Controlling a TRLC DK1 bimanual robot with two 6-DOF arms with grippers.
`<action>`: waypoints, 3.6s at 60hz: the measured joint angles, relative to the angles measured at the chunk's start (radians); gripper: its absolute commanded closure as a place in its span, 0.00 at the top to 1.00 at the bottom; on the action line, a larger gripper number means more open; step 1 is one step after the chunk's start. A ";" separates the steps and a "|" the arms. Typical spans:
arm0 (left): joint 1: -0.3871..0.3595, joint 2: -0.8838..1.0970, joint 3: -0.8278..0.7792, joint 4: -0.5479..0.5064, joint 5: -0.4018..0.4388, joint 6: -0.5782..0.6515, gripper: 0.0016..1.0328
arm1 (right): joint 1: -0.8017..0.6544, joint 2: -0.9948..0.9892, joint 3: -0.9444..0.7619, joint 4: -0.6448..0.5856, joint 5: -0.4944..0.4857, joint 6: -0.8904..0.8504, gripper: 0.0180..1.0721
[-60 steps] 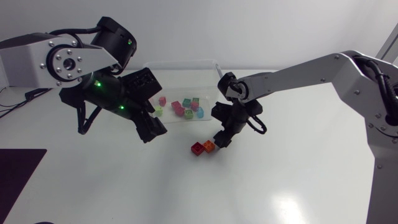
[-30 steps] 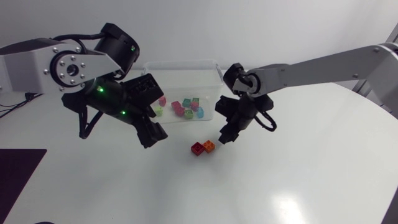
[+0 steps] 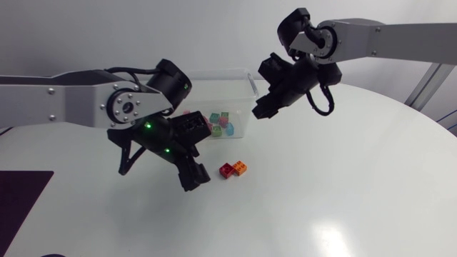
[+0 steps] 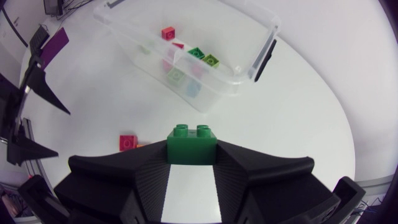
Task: Place the duplo bricks in the container
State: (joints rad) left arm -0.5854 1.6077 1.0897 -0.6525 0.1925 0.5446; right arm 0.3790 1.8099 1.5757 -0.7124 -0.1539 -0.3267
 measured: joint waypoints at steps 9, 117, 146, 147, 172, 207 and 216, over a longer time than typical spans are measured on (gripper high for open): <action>-0.034 0.058 0.000 0.024 0.014 -0.022 0.90 | 0.000 0.000 0.057 0.003 -0.024 0.048 0.27; -0.051 0.430 0.328 -0.047 -0.018 -0.255 0.88 | 0.056 0.081 0.134 0.126 -0.025 0.167 0.95; -0.037 0.552 0.493 -0.164 -0.056 -0.278 0.79 | 0.040 -0.043 -0.097 0.200 -0.067 0.171 0.95; -0.037 0.552 0.495 -0.163 -0.058 -0.278 0.77 | 0.040 -0.049 -0.103 0.203 -0.068 0.171 0.95; -0.037 0.552 0.500 -0.167 -0.062 -0.285 0.74 | -0.072 -0.124 -0.117 0.226 -0.068 0.193 0.95; -0.051 0.581 0.500 -0.200 -0.062 -0.304 0.53 | -0.213 -0.226 -0.345 0.275 -0.113 0.192 0.95; -0.051 0.613 0.502 -0.212 -0.062 -0.307 0.53 | -0.201 -0.277 -0.403 0.286 -0.128 0.192 0.95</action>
State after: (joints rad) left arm -0.6369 2.2211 1.5913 -0.8650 0.1307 0.2371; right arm 0.1780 1.5326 1.1725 -0.4263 -0.2817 -0.1349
